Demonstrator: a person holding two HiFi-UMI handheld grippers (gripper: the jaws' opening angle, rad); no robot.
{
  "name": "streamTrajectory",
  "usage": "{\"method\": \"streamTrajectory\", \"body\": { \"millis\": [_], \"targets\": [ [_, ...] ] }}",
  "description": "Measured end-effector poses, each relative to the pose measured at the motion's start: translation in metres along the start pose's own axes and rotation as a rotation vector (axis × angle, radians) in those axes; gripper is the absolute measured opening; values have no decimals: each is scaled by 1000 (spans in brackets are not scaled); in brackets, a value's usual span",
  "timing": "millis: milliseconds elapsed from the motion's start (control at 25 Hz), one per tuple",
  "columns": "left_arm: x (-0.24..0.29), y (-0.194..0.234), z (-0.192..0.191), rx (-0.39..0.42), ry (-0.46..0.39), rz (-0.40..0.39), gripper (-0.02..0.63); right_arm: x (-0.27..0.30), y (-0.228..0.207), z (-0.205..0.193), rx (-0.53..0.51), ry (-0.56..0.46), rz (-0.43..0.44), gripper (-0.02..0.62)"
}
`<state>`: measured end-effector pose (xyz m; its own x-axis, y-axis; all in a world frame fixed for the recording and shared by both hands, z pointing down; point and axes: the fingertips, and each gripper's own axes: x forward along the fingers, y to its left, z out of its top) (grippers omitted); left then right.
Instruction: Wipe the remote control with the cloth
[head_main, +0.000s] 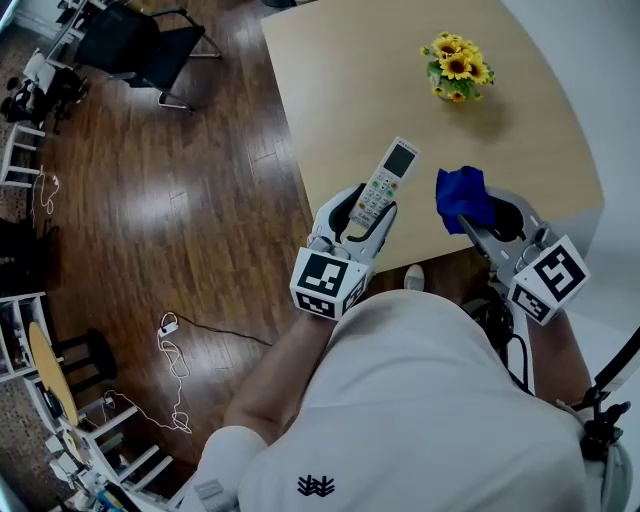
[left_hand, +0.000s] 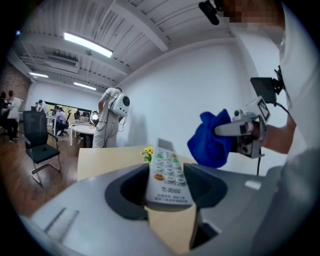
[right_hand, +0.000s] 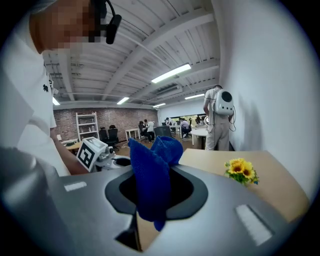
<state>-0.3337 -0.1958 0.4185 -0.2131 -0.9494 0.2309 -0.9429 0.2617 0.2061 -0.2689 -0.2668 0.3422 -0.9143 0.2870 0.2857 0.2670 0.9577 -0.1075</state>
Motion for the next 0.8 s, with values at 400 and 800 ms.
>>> {"method": "streamTrajectory", "body": {
  "millis": [400,800],
  "targets": [
    [-5,-16,7,85,7,-69,230,59,97,49,-74,-102,294,77],
    [-4,-5,-5,65,10,-86,229,75,38,22,-48,-28,139,77]
  ]
}}
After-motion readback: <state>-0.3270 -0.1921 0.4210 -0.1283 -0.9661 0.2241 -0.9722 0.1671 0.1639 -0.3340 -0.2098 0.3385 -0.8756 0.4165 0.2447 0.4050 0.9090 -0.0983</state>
